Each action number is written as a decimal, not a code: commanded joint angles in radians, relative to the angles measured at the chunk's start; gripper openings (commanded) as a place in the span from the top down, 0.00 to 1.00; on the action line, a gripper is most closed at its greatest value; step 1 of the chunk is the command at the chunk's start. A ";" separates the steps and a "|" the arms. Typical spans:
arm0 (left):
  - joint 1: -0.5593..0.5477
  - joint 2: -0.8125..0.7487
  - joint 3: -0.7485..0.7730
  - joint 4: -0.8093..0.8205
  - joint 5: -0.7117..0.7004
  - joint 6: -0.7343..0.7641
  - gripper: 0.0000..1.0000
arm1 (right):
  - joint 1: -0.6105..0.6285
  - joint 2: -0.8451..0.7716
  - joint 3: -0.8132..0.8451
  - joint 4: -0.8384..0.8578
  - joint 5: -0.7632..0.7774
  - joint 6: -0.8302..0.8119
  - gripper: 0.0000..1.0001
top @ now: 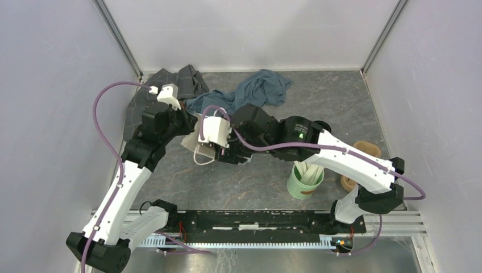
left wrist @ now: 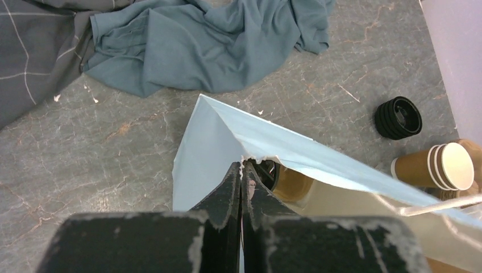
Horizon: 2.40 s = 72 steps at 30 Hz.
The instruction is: Pack the takeout coffee
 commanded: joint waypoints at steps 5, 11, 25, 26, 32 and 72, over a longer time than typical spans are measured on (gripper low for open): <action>-0.006 -0.144 -0.127 0.105 -0.024 -0.037 0.98 | 0.095 0.019 0.017 -0.022 0.201 0.011 1.00; -0.006 -0.228 -0.175 0.117 -0.022 -0.057 0.98 | 0.107 0.039 0.010 -0.036 0.227 -0.038 1.00; -0.006 -0.375 -0.274 0.103 -0.022 -0.121 0.98 | 0.110 0.070 -0.075 0.004 0.188 -0.244 1.00; -0.005 -0.390 -0.281 0.100 -0.023 -0.126 0.98 | 0.110 0.068 -0.090 0.019 0.191 -0.264 1.00; -0.007 -0.483 -0.318 0.090 -0.034 -0.149 0.98 | 0.110 0.111 -0.081 0.030 0.189 -0.362 1.00; -0.006 -0.544 -0.362 -0.022 -0.003 -0.171 0.98 | -0.086 0.090 -0.325 0.228 0.047 -0.650 1.00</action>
